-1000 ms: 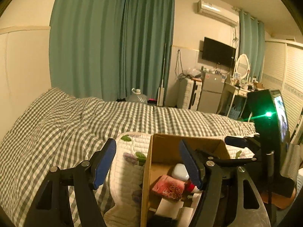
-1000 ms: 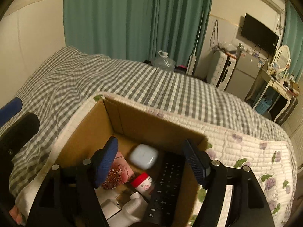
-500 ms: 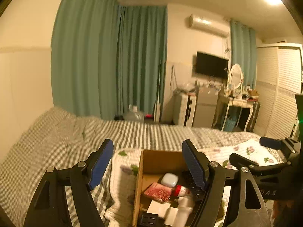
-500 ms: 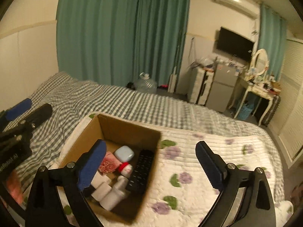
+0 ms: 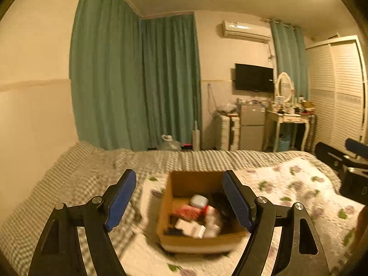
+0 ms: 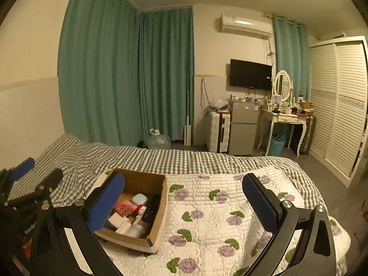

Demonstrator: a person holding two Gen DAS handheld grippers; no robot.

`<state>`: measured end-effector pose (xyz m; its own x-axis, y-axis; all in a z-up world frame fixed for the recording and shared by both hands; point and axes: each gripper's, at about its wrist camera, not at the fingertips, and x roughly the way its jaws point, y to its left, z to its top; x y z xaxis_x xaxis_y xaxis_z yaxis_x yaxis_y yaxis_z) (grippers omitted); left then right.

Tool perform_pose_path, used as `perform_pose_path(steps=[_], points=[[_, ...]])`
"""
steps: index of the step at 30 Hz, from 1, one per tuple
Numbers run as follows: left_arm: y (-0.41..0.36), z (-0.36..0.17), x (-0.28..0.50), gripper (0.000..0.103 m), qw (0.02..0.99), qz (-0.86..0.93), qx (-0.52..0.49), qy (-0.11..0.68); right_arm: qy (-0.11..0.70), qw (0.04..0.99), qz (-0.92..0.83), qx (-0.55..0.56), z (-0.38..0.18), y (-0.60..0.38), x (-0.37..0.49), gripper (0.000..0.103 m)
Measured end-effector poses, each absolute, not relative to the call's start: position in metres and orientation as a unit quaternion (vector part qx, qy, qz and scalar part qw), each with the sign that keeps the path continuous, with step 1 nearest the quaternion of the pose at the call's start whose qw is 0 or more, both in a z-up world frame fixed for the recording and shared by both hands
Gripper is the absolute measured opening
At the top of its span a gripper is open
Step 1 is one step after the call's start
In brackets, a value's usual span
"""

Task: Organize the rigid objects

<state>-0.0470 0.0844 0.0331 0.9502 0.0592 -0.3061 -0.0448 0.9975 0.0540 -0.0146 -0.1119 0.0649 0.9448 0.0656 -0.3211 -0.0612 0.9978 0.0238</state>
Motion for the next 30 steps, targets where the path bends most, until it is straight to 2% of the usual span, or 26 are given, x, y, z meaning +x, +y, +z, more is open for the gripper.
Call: perform_pose_path(steps=[5,11,30], points=[[0.078,0.017,-0.061,0.08,0.984,0.021,0.027,0.173,0.154,0.988,0.029,0.009,0.045,-0.117,-0.04,0.103],[0.078,0.008,-0.068,0.08,0.982,0.017,0.027,0.185,0.184,0.983,0.024,0.015,0.022,-0.12,-0.044,0.103],[0.081,-0.002,-0.071,0.08,0.98,0.014,0.027,0.196,0.196,0.98,0.025,0.026,0.008,-0.12,-0.044,0.103]])
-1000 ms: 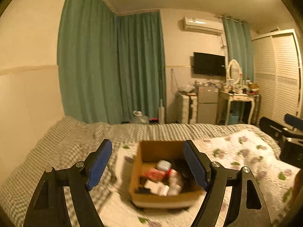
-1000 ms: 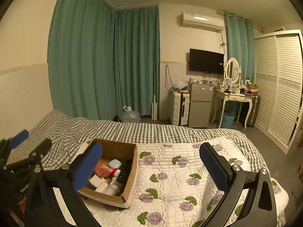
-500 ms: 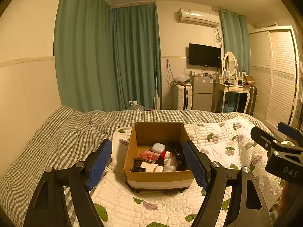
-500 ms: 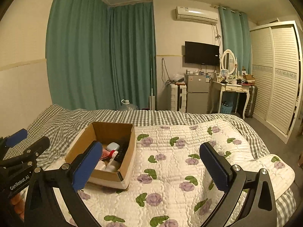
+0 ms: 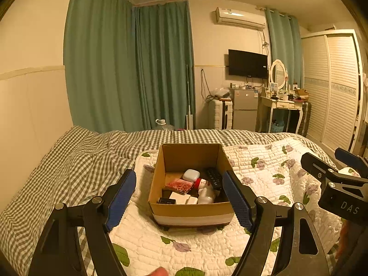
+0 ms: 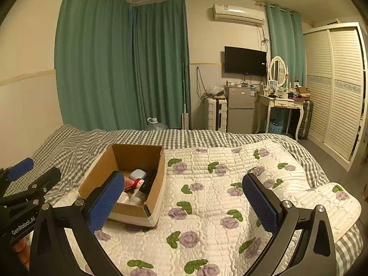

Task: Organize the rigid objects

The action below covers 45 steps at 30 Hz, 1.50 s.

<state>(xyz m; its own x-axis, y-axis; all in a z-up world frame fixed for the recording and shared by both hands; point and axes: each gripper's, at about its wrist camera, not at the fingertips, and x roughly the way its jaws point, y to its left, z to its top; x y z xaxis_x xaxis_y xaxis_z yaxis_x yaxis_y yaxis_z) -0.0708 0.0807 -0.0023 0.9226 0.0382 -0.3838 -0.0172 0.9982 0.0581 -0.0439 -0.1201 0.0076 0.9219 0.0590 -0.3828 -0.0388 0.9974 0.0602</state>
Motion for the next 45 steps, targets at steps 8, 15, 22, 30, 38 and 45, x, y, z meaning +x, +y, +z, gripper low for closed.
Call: perform_pose_path(steps=[8,15,22,30,38,45], points=[[0.0824,-0.0032,-0.0726,0.08,0.98,0.012,0.029,0.196,0.201,0.979,0.023,0.025,0.0052,-0.1194,-0.0426,0.103],[0.0831,-0.0045,-0.0717,0.08,0.979,0.01,0.027,0.2,0.202,0.979,0.023,0.025,0.0051,-0.1194,-0.0427,0.103],[0.0838,-0.0054,-0.0713,0.08,0.979,0.011,0.027,0.203,0.206,0.978,0.023,0.027,0.0015,-0.1183,-0.0414,0.103],[0.0848,-0.0078,-0.0711,0.08,0.978,0.011,0.027,0.205,0.208,0.977,0.022,0.029,-0.0002,-0.1188,-0.0413,0.103],[0.0849,-0.008,-0.0705,0.08,0.978,0.008,0.024,0.207,0.209,0.977,0.022,0.029,-0.0005,-0.1184,-0.0411,0.103],[0.0849,-0.0103,-0.0702,0.08,0.977,0.006,0.023,0.21,0.209,0.977,0.022,0.029,-0.0011,-0.118,-0.0414,0.103]])
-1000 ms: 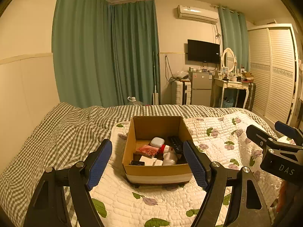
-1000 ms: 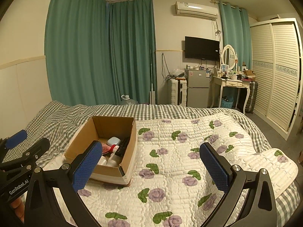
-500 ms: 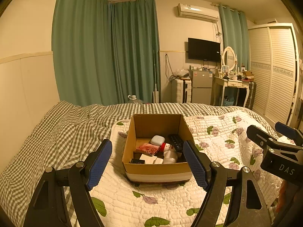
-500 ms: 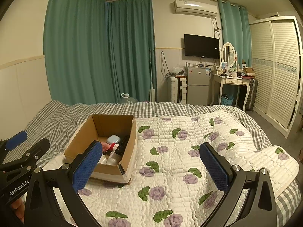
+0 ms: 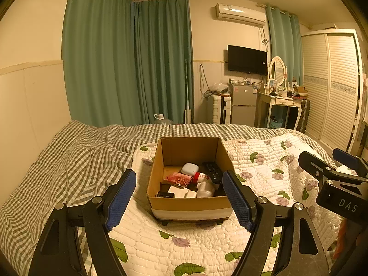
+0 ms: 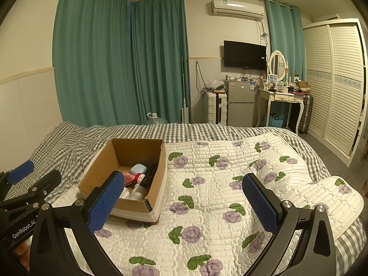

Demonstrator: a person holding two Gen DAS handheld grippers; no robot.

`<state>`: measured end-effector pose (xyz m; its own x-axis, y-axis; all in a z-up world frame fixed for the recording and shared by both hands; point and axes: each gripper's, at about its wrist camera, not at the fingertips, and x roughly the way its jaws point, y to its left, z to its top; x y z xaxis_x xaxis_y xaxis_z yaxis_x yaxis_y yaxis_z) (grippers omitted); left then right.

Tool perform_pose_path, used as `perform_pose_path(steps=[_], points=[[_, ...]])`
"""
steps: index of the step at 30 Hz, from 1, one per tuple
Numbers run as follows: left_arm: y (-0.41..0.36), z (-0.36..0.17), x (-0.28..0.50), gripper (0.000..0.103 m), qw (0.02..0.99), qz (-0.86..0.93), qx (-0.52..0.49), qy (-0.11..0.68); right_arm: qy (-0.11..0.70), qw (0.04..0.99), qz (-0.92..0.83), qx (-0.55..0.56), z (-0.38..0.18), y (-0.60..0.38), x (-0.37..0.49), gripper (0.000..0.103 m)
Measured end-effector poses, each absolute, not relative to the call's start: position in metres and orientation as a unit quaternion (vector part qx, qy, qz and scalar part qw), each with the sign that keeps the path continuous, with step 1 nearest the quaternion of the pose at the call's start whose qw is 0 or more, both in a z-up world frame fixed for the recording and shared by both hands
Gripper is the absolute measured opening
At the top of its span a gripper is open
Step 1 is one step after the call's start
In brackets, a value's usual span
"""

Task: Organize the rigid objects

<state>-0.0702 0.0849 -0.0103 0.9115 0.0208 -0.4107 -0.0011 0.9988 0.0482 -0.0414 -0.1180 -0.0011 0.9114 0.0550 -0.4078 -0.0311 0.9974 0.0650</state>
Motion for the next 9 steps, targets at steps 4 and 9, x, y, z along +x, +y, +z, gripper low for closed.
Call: perform_pose_path(steps=[4,9], points=[[0.0839,-0.0131,-0.0703,0.08,0.976,-0.001,0.024,0.214,0.211,0.977,0.022,0.029,-0.0029,-0.1158,-0.0411,0.103],[0.0833,-0.0131,-0.0695,0.08,0.977,-0.001,0.029,0.213,0.214,0.976,0.023,0.028,-0.0048,-0.1138,-0.0414,0.103]])
